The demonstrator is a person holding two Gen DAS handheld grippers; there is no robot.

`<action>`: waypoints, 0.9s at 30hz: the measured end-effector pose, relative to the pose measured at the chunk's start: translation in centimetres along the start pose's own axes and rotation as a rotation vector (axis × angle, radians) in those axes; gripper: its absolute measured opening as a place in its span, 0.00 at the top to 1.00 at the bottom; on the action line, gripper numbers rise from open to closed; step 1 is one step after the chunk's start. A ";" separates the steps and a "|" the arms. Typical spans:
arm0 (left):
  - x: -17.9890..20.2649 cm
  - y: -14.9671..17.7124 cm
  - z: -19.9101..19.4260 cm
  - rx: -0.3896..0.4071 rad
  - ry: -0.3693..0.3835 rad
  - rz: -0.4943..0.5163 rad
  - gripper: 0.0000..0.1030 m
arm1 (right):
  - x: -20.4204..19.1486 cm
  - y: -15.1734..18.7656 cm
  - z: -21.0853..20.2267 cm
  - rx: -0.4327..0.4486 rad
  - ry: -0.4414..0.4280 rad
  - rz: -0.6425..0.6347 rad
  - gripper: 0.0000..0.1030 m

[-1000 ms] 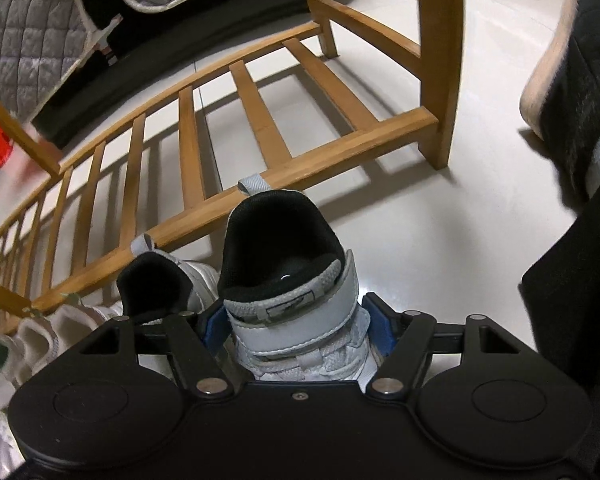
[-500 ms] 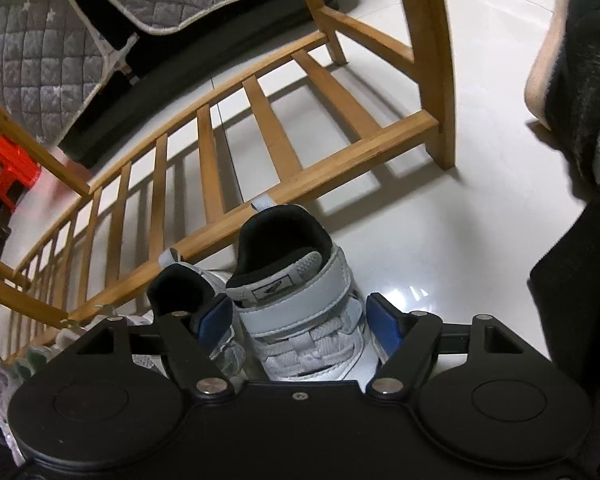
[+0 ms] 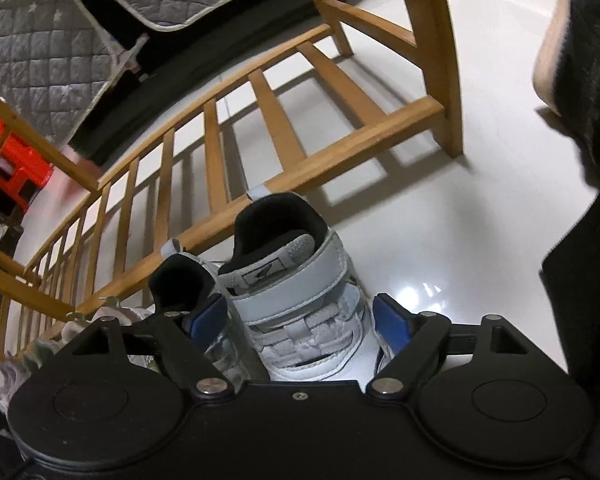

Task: Organize scattered shoes
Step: 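Lower the sneaker beside its black-lined mate and open the right gripper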

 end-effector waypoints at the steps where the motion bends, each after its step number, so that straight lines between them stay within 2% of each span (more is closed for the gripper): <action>1: 0.0 0.1 0.0 0.000 0.000 -0.001 0.19 | 0.1 -0.1 -0.1 0.004 -0.014 0.010 0.20; 8: -0.3 0.7 0.1 0.002 0.001 -0.003 0.18 | 0.8 -0.2 0.1 0.004 -0.057 0.012 0.19; 16: -0.6 1.4 0.1 0.005 -0.005 -0.011 0.18 | 0.6 0.7 -2.2 0.070 0.027 -0.087 0.15; 20: -0.7 1.8 0.0 0.006 -0.005 -0.015 0.18 | 0.4 2.5 -3.9 0.066 0.032 -0.089 0.13; 23: -0.8 2.0 0.0 0.010 -0.007 -0.018 0.18 | -0.3 4.6 -5.4 0.049 -0.007 -0.098 0.13; 27: -0.9 2.5 0.1 0.013 -0.013 -0.021 0.14 | -2.0 8.8 -6.2 -0.010 -0.073 -0.187 0.11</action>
Point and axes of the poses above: each gripper's, at about its wrist camera, not at the fingertips, and z roughly the way its jaws point, x to its right, y to its underside, the point moved 5 cm from there along z, roughly the way its jaws point, and after that the axes turned 12 degrees about y, right-handed, at the moved point
